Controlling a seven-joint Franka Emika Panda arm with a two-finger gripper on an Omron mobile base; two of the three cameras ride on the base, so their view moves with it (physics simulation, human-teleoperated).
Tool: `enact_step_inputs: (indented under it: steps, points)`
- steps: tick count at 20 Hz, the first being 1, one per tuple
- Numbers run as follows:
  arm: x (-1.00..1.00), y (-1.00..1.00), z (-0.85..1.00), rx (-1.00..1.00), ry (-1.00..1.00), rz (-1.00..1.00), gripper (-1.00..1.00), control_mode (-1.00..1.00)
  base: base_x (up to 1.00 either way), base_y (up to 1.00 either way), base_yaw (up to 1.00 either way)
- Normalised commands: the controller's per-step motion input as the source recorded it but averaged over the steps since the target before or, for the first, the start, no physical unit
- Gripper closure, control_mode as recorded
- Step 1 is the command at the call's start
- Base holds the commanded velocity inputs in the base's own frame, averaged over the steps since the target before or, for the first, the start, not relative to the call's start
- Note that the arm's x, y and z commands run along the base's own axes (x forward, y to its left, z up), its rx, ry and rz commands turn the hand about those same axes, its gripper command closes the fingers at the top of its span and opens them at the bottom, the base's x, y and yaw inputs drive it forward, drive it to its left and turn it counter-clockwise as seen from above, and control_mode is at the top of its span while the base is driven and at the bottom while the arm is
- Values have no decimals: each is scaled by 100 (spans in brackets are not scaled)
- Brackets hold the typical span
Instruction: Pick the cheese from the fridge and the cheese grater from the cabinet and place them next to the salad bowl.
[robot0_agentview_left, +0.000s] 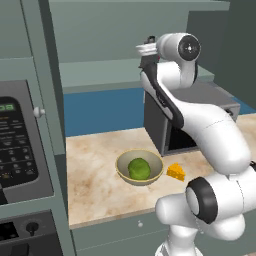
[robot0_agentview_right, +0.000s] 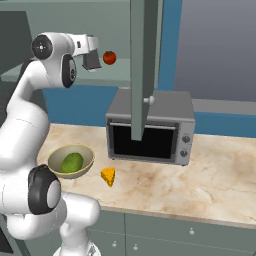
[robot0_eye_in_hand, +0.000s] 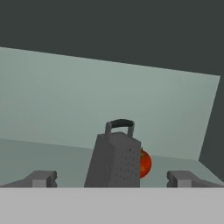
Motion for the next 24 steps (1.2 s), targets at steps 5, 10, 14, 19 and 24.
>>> enact_step_inputs:
  steps: [5,10,14,19,24]
  points:
    - [48,9,-3,0,-11,0,-100,-100,0,0,0]
    - [32,0,-2,0,-3,0,-100,-100,0,0,0]
    - [34,1,-25,0,0,0,-100,-100,0,0,0]
    - [12,-6,-2,0,-4,0,-100,-100,0,0,0]
    - [0,-25,0,0,-6,0,-100,-100,0,0,0]
